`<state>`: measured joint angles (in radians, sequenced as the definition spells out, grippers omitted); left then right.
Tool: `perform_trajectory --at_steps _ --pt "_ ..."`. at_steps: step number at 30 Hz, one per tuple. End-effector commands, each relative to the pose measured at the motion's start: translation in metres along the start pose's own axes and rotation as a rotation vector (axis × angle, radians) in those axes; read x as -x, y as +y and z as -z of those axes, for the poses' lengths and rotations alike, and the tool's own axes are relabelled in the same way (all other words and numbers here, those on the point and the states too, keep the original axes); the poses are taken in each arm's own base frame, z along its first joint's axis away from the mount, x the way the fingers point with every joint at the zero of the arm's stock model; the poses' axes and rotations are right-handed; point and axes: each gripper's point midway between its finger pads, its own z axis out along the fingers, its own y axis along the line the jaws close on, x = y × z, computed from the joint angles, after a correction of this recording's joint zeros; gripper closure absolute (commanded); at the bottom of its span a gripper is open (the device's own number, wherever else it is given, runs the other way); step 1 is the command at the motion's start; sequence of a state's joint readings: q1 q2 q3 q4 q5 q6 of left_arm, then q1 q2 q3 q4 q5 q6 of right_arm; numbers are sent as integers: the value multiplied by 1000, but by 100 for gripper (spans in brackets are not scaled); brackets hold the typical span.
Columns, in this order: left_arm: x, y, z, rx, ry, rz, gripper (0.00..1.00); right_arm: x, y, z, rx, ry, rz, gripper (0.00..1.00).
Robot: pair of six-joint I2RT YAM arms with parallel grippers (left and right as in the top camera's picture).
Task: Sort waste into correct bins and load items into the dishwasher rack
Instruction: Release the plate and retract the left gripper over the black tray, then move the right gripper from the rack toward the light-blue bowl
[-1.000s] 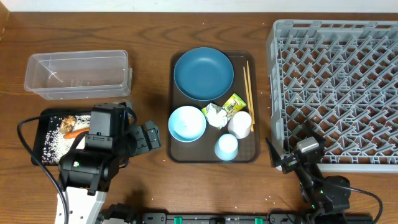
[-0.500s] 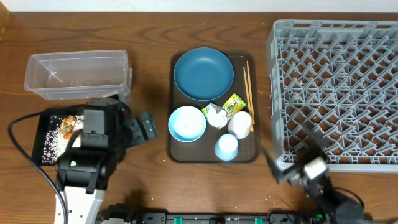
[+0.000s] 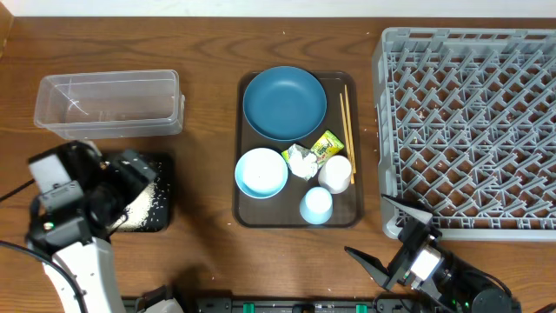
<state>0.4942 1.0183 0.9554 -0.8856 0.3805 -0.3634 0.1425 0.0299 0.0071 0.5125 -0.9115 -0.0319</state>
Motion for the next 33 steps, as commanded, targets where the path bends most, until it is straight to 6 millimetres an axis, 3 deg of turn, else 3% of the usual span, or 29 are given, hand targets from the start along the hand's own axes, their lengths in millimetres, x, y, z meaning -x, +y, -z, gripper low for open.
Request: perform_trajectory --at_steps 1,6,13,23,27,33 --pt "4 3 -2 -52 31 44 2 2 1 0 7 -6 -25 1" --pt "5 19 -7 -16 57 109 2 18 -10 0 -48 -41 -29 1" --pt "3 22 -13 -5 86 122 2 57 -33 -4 -133 -70 17 1" --pt "3 23 -14 -4 89 124 2 98 -76 -46 -68 -11 -9 1" --pt "3 23 -14 -4 89 124 2 98 -91 -73 45 37 -63 1" --pt "3 23 -14 -4 89 125 2 67 -126 -106 96 210 -251 1"
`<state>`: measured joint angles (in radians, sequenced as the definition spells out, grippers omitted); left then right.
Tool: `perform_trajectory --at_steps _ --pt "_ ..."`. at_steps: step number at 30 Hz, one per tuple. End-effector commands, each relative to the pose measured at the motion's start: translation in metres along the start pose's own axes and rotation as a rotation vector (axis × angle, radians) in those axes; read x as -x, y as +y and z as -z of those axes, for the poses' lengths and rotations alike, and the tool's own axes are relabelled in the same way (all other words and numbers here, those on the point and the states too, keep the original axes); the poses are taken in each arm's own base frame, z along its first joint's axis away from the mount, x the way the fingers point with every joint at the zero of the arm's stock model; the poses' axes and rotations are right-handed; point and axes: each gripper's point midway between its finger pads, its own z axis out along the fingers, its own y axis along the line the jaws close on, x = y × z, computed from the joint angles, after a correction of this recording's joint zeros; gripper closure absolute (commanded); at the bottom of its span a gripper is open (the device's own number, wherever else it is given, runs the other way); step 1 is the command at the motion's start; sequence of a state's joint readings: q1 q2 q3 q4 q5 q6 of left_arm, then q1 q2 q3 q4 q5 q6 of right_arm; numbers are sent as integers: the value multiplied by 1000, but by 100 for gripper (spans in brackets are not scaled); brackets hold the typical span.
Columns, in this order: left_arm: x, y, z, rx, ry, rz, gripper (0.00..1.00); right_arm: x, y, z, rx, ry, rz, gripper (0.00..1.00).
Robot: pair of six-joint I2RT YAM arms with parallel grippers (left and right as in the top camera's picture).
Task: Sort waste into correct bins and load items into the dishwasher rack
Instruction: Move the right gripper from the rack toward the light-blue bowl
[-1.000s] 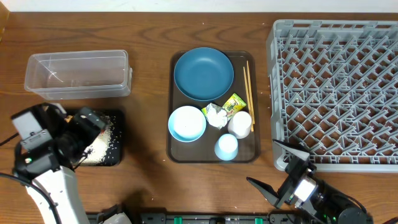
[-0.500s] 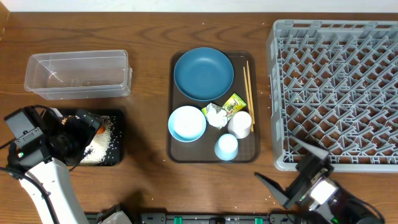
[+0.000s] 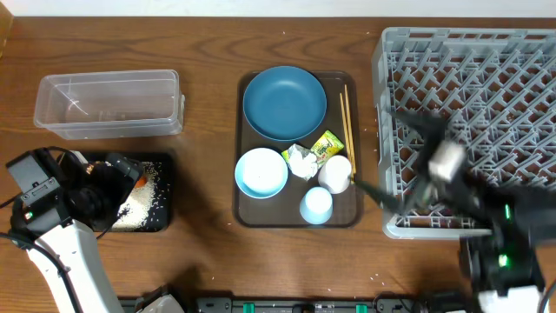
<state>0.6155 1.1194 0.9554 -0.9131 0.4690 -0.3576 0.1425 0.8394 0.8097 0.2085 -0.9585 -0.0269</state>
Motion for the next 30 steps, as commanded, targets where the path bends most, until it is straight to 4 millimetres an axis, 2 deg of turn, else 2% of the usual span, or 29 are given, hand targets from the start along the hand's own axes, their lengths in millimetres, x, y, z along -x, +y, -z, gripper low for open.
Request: perform_trajectory --at_steps 1,7,10,12,14,17,20,24,28,30 --pt "0 0 0 -6 3 -17 2 -1 -15 -13 36 63 -1 1" --pt "0 0 0 -6 3 -17 2 -43 -69 -26 -131 302 -33 1" --pt "0 0 0 -6 3 -17 2 -69 -81 -28 -189 419 -101 1" --pt "0 0 0 -6 3 -17 2 -76 -73 -31 -151 435 -143 1" --pt "0 0 0 -6 3 -17 2 -74 -59 -37 -77 410 -213 1" --pt "0 0 0 -6 3 -17 2 -62 -32 -42 73 351 -364 1" --pt "0 0 0 -6 3 -17 2 -50 -22 -45 141 306 -396 1" --pt "0 0 0 -6 3 -17 2 -45 -29 -58 54 300 -526 1" --pt "0 0 0 -6 3 -17 2 -58 -25 -75 -61 355 -519 1" --pt "0 0 0 -6 3 -17 2 -72 -21 -85 -166 411 -484 1"
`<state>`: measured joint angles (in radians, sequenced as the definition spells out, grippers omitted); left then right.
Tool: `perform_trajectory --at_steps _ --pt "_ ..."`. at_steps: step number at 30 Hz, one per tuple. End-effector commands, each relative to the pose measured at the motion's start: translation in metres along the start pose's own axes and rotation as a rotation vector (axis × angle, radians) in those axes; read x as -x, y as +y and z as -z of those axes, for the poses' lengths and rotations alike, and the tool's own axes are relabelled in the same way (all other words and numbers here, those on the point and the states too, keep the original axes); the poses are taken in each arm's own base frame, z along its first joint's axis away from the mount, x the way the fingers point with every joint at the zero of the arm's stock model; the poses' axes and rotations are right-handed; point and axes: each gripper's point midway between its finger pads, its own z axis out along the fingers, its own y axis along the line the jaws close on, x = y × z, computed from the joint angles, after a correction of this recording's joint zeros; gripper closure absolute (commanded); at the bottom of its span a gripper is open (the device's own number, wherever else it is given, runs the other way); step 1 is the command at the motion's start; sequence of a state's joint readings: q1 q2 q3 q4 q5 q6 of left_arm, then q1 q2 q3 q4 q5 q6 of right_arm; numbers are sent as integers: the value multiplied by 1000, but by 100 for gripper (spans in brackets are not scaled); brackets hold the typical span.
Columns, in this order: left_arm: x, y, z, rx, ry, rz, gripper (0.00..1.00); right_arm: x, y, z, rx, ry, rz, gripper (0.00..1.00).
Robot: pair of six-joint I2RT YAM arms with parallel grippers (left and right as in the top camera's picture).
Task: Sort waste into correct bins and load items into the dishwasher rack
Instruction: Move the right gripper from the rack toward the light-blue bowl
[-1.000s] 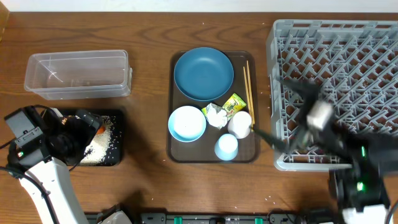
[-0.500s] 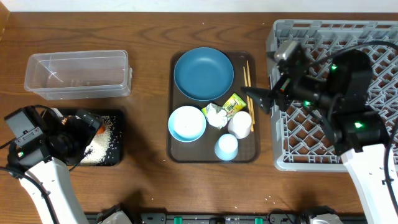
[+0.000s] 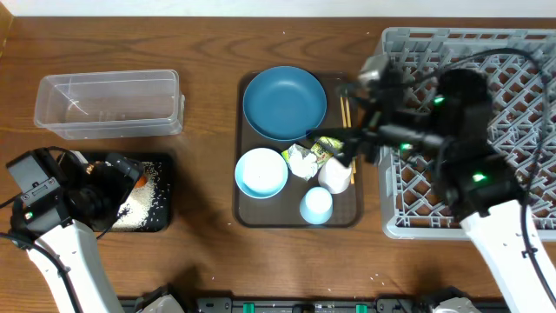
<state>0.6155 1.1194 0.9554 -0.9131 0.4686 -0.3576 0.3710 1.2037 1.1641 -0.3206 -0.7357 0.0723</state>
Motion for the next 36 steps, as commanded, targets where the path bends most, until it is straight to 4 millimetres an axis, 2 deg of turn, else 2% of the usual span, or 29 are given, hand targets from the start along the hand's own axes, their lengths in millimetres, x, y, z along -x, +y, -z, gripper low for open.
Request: perform_trajectory --at_steps 1,5,9,12,17,21,24,28,31,36 --pt "0 0 0 -6 3 -17 2 -3 -11 -17 -230 13 -22 1" --pt "0 0 0 -6 3 -17 2 -22 -12 -39 -448 61 27 1" --pt "0 0 0 -6 3 -17 2 -45 -12 -64 -564 93 -15 1" --pt "0 0 0 -6 3 -17 2 -69 -10 -89 -545 158 -38 3" --pt "0 0 0 -6 3 -17 2 -100 -6 -119 -482 318 -59 3" --pt "0 0 0 -7 3 -17 2 -113 -10 -129 -500 459 -70 2" --pt "0 0 0 -6 3 -17 2 -113 -10 -131 -516 555 -70 2" --pt "0 0 0 -7 3 -17 2 -116 -1 -139 -457 672 -38 4" --pt "0 0 0 -6 3 -17 2 -129 10 -152 -372 724 -14 2" --pt "0 0 0 -6 3 -17 2 -161 15 -172 -340 791 -1 1"
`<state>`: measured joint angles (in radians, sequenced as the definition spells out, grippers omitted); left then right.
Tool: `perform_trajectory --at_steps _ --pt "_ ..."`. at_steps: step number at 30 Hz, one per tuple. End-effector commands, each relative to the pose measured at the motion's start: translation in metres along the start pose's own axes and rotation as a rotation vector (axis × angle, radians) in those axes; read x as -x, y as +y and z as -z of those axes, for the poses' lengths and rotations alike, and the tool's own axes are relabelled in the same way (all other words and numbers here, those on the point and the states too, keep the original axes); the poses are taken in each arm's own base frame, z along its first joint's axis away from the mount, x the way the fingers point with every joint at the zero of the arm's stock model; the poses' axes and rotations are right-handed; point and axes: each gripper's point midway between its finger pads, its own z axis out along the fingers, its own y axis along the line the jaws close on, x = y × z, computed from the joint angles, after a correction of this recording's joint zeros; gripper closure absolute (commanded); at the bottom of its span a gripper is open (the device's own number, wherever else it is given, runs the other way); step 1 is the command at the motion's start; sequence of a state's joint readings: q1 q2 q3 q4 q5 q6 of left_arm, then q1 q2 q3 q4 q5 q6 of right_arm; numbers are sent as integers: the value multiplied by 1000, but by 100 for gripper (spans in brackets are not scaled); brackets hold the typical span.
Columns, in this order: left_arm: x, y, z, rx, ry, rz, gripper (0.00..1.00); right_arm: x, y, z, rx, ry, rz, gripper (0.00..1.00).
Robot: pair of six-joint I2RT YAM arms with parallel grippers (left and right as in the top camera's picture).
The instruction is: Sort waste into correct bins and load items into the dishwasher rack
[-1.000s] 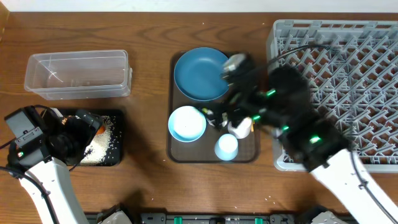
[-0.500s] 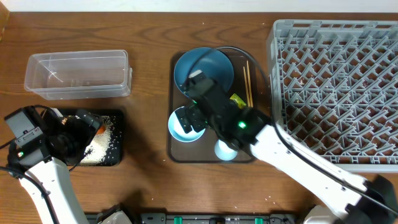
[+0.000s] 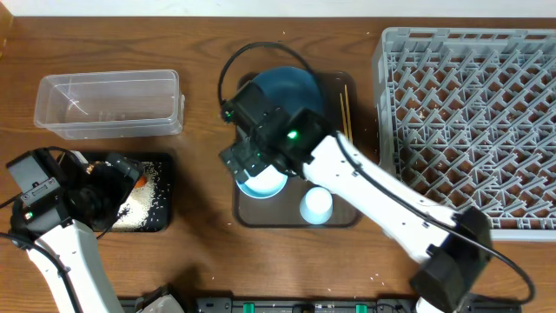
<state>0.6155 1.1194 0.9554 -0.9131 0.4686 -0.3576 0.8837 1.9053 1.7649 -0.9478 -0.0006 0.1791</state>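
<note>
My right arm reaches from the lower right across the brown tray [image 3: 244,212]. Its gripper [image 3: 246,163] hangs over the small light-blue bowl [image 3: 261,183] at the tray's left side; the wrist hides the fingers' spacing. The arm covers part of the big blue plate [image 3: 291,85]. Chopsticks [image 3: 345,106] lie along the tray's right side and a pale blue cup [image 3: 316,205] stands at its front. The rest of the tray's load is hidden under the arm. The grey dishwasher rack [image 3: 469,122] stands at the right. My left gripper [image 3: 129,191] is open over the black tray [image 3: 156,209] strewn with rice.
A clear plastic bin [image 3: 109,104] stands at the back left, behind the black tray. Bare wooden tabletop [image 3: 208,261] runs along the front edge and between the trays.
My right gripper has moved left, from above the tray's right side near the chopsticks and green packet to above the small bowl at its left. The left arm has not moved.
My right gripper was open low at the front right, below the rack. Then it was raised in front of the rack, then over the tray's right side, and now it is over the small bowl. The left arm shifted slightly left early on and has stayed there.
</note>
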Motion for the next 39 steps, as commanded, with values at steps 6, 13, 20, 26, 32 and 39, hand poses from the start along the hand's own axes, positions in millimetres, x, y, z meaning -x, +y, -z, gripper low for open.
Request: perform_trajectory --at_steps 6,13,20,26,32,39 --pt "0 0 0 -6 3 -17 2 -23 35 -69 42 113 98 1" --pt "0 0 0 -6 3 -17 2 -50 44 -107 36 207 124 13" --pt "0 0 0 -6 3 -17 2 -54 48 -112 37 221 132 44" --pt "0 0 0 -6 3 -17 2 -57 50 -113 37 229 134 56" --pt "0 0 0 -6 3 -17 2 -66 48 -122 29 255 136 58" --pt "0 0 0 -7 3 -17 2 -75 45 -135 14 287 137 57"
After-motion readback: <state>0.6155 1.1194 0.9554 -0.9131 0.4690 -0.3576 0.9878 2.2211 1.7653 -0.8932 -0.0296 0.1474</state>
